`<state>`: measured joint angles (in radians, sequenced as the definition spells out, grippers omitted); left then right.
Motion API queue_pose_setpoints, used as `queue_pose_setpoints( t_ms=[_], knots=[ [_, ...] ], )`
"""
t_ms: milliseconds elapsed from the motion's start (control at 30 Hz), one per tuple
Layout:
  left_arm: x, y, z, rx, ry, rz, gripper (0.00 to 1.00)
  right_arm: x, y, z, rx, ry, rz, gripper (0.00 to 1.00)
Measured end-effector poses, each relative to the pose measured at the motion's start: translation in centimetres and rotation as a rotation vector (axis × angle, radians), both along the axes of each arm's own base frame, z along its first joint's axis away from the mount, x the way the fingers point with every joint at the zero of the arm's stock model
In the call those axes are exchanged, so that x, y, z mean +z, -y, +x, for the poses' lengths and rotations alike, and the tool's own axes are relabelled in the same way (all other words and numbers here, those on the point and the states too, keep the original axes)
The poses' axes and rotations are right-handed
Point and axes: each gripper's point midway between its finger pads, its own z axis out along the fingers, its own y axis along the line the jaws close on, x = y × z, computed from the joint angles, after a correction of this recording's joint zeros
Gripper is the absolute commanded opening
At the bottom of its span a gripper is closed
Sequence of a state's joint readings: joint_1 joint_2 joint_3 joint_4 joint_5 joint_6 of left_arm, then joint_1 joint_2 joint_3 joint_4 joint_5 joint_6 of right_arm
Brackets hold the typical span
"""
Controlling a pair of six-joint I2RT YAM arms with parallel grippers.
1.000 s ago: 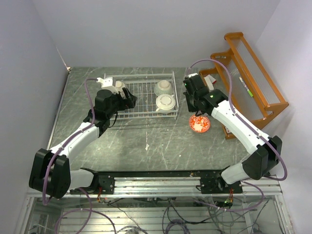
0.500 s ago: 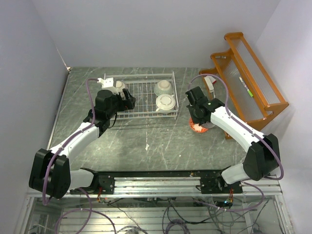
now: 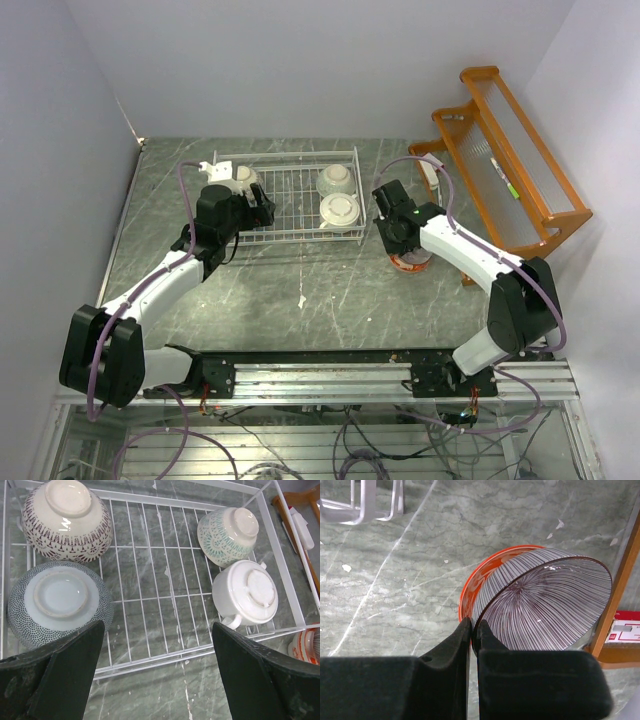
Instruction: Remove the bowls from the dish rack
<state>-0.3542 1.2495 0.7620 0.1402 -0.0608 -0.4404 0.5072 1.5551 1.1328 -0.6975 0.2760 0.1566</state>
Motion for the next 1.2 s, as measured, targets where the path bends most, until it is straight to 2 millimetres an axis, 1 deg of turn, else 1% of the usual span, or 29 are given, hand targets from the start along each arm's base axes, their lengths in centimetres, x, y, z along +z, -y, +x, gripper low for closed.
queue_pose_setpoints(
  t_ms=[167,300,333,433,467,533,733,800,900,1100,1200],
  knots=[
    [-0.2,-0.4,0.0,0.018,-0.006,0.010,0.99,-0.2,-0.1,0.1,0.001,0.005,0.007,0.00],
    [-0.3,-0.5,0.0,0.023,-0.008,0.012,1.00,-0.8,0.0,-0.3,0.003,-0.010,0.003,0.00],
    [-0.3,-0.5,0.0,0.023,-0.008,0.012,1.00,-0.9,0.1,-0.4,0.003,-0.012,0.002,0.03],
    [-0.3,-0.4,0.0,0.022,-0.008,0.012,1.00,-1.3,0.1,-0.5,0.002,-0.013,0.002,0.21],
    [-0.3,-0.4,0.0,0.022,-0.009,0.013,1.00,-1.4,0.1,-0.5,0.001,-0.012,0.002,0.24],
    [-0.4,-0.4,0.0,0.023,-0.011,0.013,1.00,-1.5,0.2,-0.5,-0.003,-0.010,0.003,0.28],
    [-0.5,-0.4,0.1,0.021,-0.013,0.013,1.00,-1.4,0.3,-0.3,-0.012,0.011,0.000,0.33],
    [-0.5,-0.4,0.0,0.020,-0.013,0.013,1.00,-0.9,0.4,-0.3,-0.018,0.028,0.004,0.35],
    [-0.6,-0.4,0.0,0.020,-0.015,0.014,1.00,0.3,0.5,0.0,-0.029,0.069,0.020,0.37],
    [-0.8,-0.4,0.0,0.020,-0.021,0.016,1.00,4.0,0.0,0.7,-0.040,0.195,0.100,0.38],
    [-0.8,-0.4,0.1,0.018,-0.016,0.021,0.99,5.2,-0.4,1.1,-0.046,0.251,0.150,0.39]
  ],
)
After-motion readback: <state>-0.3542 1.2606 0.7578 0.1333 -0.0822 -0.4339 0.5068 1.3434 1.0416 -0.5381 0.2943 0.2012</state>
